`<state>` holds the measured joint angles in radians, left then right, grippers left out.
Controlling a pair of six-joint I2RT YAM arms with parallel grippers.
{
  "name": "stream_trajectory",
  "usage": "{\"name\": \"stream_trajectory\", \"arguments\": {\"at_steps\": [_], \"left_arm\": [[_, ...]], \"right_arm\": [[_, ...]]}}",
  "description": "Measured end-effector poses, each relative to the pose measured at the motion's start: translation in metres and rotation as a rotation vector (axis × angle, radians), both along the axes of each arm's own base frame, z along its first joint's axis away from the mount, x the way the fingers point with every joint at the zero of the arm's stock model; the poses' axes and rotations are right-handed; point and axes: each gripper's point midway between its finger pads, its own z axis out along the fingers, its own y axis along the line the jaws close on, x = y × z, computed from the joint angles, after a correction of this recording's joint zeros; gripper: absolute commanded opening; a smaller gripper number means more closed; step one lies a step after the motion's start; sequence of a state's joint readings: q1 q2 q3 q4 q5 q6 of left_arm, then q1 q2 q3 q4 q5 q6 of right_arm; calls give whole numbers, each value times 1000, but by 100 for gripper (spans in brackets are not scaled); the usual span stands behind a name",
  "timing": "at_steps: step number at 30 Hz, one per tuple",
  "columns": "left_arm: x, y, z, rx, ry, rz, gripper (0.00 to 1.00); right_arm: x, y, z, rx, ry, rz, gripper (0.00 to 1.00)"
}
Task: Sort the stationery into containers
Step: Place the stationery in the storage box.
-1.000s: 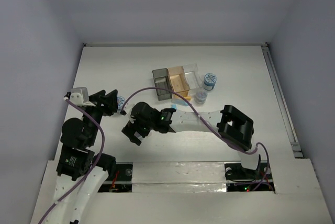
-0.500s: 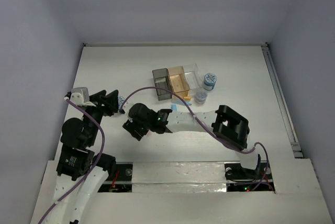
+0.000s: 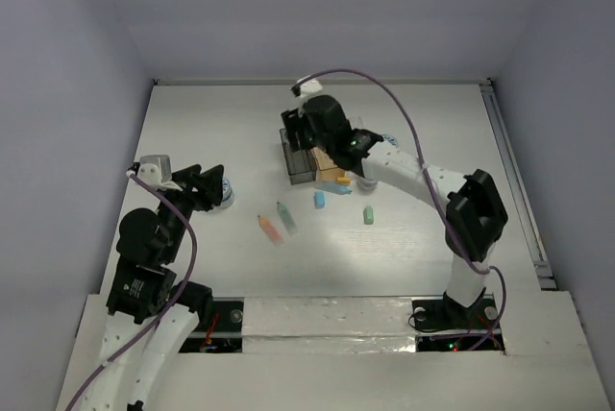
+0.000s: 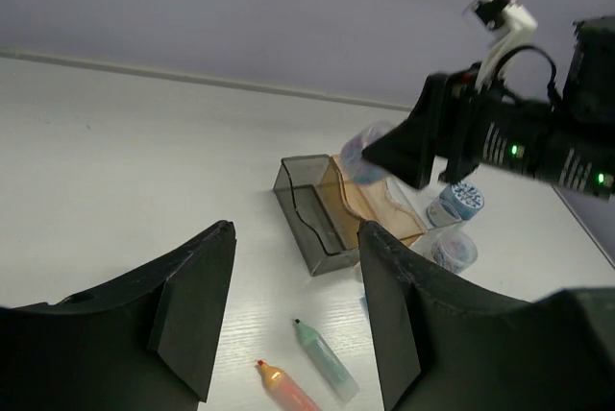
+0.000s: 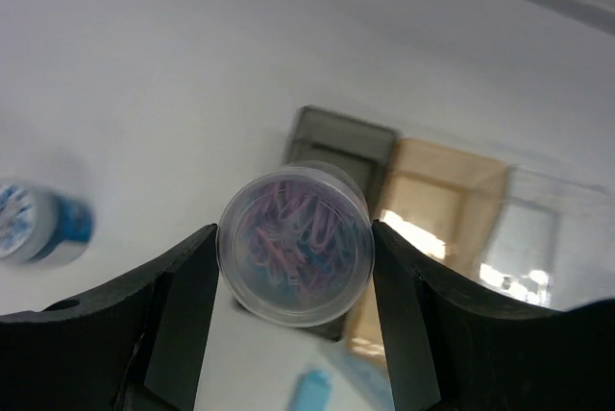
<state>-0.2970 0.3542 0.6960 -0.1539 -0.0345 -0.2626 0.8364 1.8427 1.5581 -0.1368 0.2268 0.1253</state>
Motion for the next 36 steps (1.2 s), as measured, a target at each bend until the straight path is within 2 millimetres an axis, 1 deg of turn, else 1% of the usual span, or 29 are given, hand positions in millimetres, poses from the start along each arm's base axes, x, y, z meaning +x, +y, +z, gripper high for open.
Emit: {"name": "stream_trajectory", "arguments": {"at_steps": [1,3,5,7,11,13,16,18,19,20,21,22,25,26,27,32,34,35,36], "left_arm": [[2,-1,-2,3,8,-2,51],[5,-2,-6,8,24,-6,51],[7,-4,-9,13,38,-9,51],[9,-5,-11,15,48,-11,51],[9,-6,-12,17,51,-15,51],[10,-6,-12,18,53,-16,51],[11,-5,-14,22,59,-14,51],[12,-5,-15,23,63,-12,51],[13,-5,-15,24,64,-11,51],[13,-5,-16,24,66,-13,51],[13,-6,-16,24,67,-17,51],[13,-7,-16,24,67,-21,51],[12,-8,-16,25,67,-28,51],[12,-8,-16,25,66,-31,51],[12,-9,-16,25,66,-32,51],[12,-9,-16,25,66,-35,51],[12,-9,-16,25,66,-32,53],[12,-7,-16,24,67,-24,55],[13,-5,-16,24,67,-11,60]], "right_arm": [[16,-13,3,6,-7,-38,36],[41,-36,3,4,-13,-98,36],[61,-51,-2,-3,-7,-139,36],[82,-60,-11,-10,0,-170,36],[104,-71,-41,-41,48,-188,36],[107,-75,-57,-62,78,-192,36],[106,-80,-76,-93,116,-195,36],[104,-80,-81,-102,130,-190,36],[103,-80,-81,-101,131,-190,37],[104,-79,-81,-100,129,-189,41],[104,-79,-80,-99,129,-190,48],[104,-79,-81,-99,130,-190,70],[104,-80,-81,-97,133,-198,97],[104,-80,-81,-96,132,-202,100],[104,-80,-80,-97,130,-202,100],[103,-78,-78,-88,133,-190,99],[98,-71,-75,-66,136,-153,98],[92,-65,-72,-52,136,-122,98],[85,-58,-68,-40,133,-91,98]]}}
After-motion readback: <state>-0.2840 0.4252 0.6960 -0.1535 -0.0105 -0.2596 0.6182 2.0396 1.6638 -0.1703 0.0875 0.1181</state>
